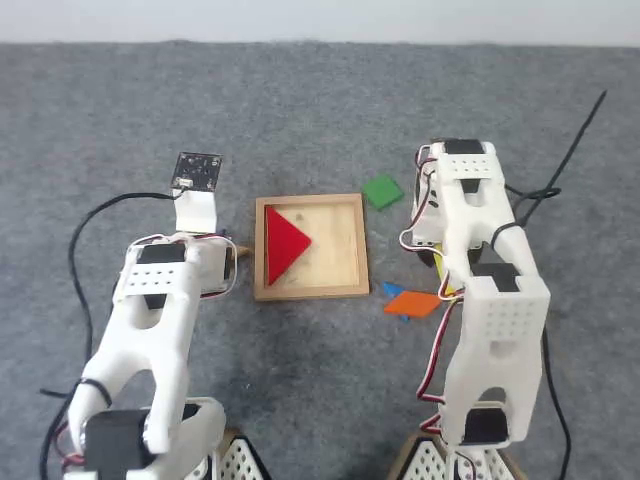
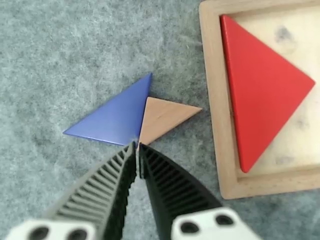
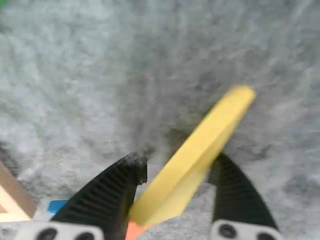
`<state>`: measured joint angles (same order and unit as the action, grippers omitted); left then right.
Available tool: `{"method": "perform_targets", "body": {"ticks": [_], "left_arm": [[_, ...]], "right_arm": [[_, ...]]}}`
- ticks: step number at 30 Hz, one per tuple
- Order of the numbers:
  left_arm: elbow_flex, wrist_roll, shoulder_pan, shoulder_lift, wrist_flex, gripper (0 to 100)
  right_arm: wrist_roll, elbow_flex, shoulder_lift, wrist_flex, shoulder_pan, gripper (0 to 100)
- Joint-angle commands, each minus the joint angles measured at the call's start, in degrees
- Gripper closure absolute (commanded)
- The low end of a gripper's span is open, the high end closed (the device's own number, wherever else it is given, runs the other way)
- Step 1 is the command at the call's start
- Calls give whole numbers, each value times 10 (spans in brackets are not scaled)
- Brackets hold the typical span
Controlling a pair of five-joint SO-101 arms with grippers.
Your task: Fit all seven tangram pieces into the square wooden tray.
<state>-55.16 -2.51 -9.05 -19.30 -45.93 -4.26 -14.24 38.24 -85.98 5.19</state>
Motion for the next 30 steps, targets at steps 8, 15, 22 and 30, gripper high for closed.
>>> {"method": "perform_targets", "body": {"ticks": [8,15,22,30], "left_arm": [[3,-5,-4,-9,11,986],[3,-5,-4,-9,11,986],[3,-5,-4,-9,11,986],[1,-53,-5,-7,-23,987]], "right_arm": [[55,-18,-60,-36,-32,942],[84,-18,-87,-41,-29,991],[175,-21,-183,-62,-12,991],[442,-19,-233,31,137,991]]}}
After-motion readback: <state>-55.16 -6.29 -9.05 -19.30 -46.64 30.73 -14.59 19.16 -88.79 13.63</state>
